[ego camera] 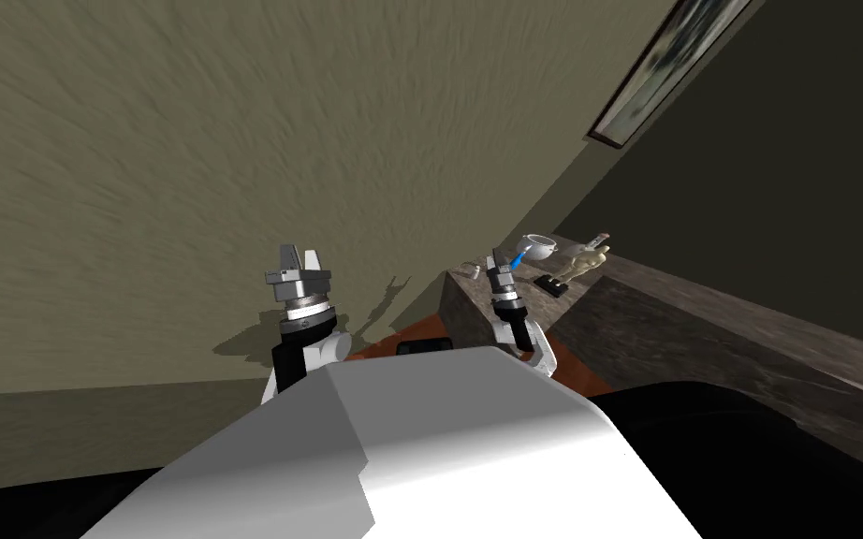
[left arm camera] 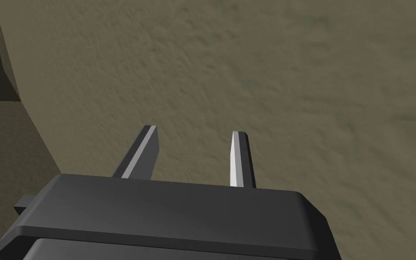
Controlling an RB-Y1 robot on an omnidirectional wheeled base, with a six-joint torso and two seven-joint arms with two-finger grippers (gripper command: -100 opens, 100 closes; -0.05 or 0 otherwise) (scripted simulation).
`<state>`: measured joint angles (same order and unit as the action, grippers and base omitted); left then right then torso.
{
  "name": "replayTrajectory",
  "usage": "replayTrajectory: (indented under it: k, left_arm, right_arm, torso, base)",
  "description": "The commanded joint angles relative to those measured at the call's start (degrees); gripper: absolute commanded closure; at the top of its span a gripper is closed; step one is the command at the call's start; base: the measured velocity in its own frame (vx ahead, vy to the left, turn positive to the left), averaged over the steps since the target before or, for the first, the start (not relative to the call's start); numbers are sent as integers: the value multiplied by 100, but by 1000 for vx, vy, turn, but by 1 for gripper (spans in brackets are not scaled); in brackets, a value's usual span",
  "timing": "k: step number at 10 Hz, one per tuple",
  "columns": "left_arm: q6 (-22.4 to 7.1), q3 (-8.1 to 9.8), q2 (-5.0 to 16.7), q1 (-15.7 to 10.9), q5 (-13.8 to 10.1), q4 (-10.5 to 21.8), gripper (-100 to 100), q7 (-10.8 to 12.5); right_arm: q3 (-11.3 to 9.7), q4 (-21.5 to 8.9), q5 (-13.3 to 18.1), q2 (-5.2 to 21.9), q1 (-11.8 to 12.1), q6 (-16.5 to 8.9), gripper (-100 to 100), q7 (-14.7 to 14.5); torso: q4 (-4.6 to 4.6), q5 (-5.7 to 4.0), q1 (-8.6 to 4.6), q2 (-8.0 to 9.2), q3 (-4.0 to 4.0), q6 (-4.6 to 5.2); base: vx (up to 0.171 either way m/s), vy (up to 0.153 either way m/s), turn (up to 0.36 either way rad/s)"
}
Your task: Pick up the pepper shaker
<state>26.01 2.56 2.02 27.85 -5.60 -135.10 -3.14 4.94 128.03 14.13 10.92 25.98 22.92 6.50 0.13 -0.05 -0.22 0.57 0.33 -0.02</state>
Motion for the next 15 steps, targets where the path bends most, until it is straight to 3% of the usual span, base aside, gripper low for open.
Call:
replayTrajectory:
  k: [1, 3, 5, 6, 8, 11, 15]
  left_arm:
    - [0, 0, 0, 0, 0, 0, 0, 0]
    - [0, 0, 0, 0, 0, 0, 0, 0]
    - [0, 0, 0, 1, 0, 0, 0, 0]
    - [0, 0, 0, 0, 0, 0, 0, 0]
    - [0, 0, 0, 1, 0, 0, 0, 0]
    - [0, 0, 0, 1, 0, 0, 0, 0]
    - [0, 1, 0, 2, 0, 0, 0, 0]
  right_arm:
    - [66, -209, 286, 225, -40, -188, -100, 166]
    - [125, -370, 522, 379, -82, -319, -100, 278]
    - [241, -733, 887, 689, -178, -615, -100, 517]
    - [241, -733, 957, 689, -178, -615, -100, 517]
    - [349, -1144, 1341, 999, -288, -956, -100, 770]
    - [399, -1377, 1660, 1151, -347, -1142, -100, 901]
    - [518, -2132, 2369, 1576, -543, -1719, -100, 1297]
  torso:
    - [0, 0, 0, 0, 0, 0]
    - [3, -1, -2, 11, 7, 1]
    - [-3, 1, 5, -16, -8, 1]
    - [-2, 0, 2, -13, -7, -1]
    - [-3, 1, 5, -17, -10, 1]
    - [-4, 1, 5, -22, -12, 2]
    - [-4, 0, 0, -25, -13, 7]
  base:
    - [-176, -48, 276]
    - [-155, -31, 184]
    - [-119, -15, 244]
    - [-105, -18, 119]
    - [-132, 0, 275]
    - [-94, -5, 153]
    - [-102, -1, 234]
